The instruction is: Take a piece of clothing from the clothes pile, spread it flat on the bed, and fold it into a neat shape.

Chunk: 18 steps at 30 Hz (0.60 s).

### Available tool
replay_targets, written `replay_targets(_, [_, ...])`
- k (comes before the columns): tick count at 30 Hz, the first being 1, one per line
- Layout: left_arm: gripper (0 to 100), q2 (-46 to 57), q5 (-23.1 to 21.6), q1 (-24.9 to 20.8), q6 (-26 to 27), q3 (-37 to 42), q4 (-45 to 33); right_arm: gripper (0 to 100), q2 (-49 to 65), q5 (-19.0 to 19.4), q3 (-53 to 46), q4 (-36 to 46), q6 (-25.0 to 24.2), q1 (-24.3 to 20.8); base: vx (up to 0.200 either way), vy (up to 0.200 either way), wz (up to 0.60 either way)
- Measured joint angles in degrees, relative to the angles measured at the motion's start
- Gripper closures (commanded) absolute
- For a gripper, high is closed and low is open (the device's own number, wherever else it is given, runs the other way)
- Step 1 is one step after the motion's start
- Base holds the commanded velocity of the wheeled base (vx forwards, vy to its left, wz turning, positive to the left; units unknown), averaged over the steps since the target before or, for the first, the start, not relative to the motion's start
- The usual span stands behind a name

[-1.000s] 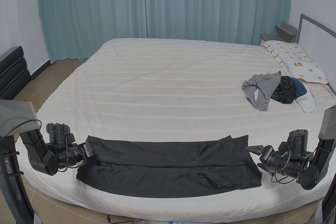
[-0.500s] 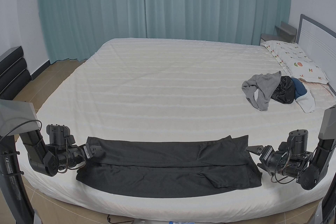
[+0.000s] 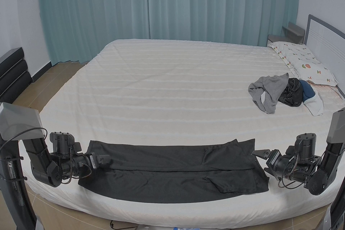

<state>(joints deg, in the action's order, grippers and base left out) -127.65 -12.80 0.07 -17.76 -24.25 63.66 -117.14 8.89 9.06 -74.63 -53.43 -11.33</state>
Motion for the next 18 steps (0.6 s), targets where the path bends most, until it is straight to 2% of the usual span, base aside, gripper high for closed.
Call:
replay_targets(10, [0,-1.88,0.44,-0.17,1.8,1.23,1.1,0,-0.02,-0.02,-0.05,-0.06,0.0,0.0,0.0,0.0,0.0])
replay_targets(11, [100,-1.9,0.44,-0.17,1.76,1.38,1.54,0,-0.02,0.0,-0.07,-0.06,0.0,0.0,0.0,0.0,0.0])
replay_targets(18, [100,-1.99,0.49,-0.17,1.78,2.19,3.23,0,-0.02,0.0,-0.05,-0.06,0.0,0.0,0.0,0.0,0.0])
